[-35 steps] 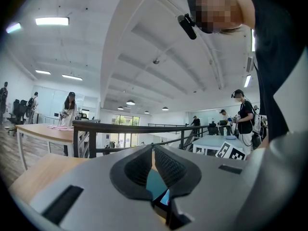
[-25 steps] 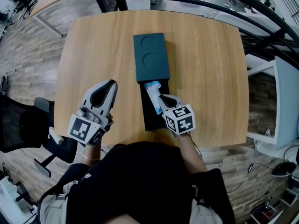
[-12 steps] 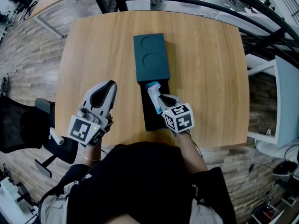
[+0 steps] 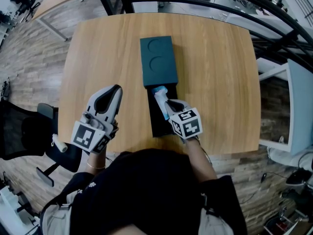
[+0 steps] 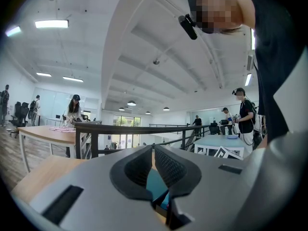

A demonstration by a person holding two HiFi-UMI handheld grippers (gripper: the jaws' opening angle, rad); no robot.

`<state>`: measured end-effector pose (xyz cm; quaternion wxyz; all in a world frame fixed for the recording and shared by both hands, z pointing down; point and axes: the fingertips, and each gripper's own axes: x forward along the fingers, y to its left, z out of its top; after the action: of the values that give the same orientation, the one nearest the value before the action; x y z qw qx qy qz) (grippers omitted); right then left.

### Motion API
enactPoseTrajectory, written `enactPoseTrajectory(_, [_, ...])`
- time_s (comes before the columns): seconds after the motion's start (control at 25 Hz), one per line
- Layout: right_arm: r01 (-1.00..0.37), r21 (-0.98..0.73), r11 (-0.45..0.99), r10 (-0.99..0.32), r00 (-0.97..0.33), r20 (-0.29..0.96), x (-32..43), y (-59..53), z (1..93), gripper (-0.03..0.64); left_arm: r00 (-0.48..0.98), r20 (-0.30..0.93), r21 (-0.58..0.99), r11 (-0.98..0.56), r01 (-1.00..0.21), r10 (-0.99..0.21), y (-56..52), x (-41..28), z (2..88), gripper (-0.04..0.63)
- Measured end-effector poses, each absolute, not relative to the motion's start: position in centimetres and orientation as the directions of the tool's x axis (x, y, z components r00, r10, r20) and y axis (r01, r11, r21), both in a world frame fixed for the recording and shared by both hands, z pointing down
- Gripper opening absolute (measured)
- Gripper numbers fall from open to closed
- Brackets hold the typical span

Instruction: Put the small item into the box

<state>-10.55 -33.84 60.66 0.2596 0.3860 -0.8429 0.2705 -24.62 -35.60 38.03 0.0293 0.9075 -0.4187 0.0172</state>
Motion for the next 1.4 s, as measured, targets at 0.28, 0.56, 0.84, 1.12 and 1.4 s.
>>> enactPoseTrajectory(0.28, [-0.794,-0.246,0.556,-0.519,-0.563,0.643,-10.3,-33.7,60.6,0.032,0.650,0.050,0.031,-0.649,-0.760,-0.759,-35.1,-24.7,37.7,0.025])
enactPoseTrajectory(0.56, [-0.802,-0.238,0.547,-0.542,-0.557,0.630,-9.7,-34.0,59.9,0.032,0.652,0.036,0.037,-0.651,-0.758,-0.757,-35.1,-24.1,37.3,0.025])
enactPoseTrajectory(0.84, [-0.810,-0.242,0.535,-0.584,-0.561,0.587,-9.3,-34.0,58.1,0.032,0.665,0.031,0.035,-0.665,-0.746,-0.746,-34.8,-23.7,37.0,0.025])
enactPoseTrajectory(1.12, [-0.824,-0.273,0.497,-0.665,-0.564,0.490,-8.3,-34.2,54.5,0.032,0.684,0.028,0.033,-0.683,-0.729,-0.729,-34.4,-23.2,37.0,0.025])
enactPoseTrajectory(1.4, [-0.824,-0.277,0.495,-0.721,-0.567,0.399,-7.8,-34.4,50.8,0.031,0.690,0.025,0.028,-0.689,-0.724,-0.724,-34.1,-23.0,37.0,0.025])
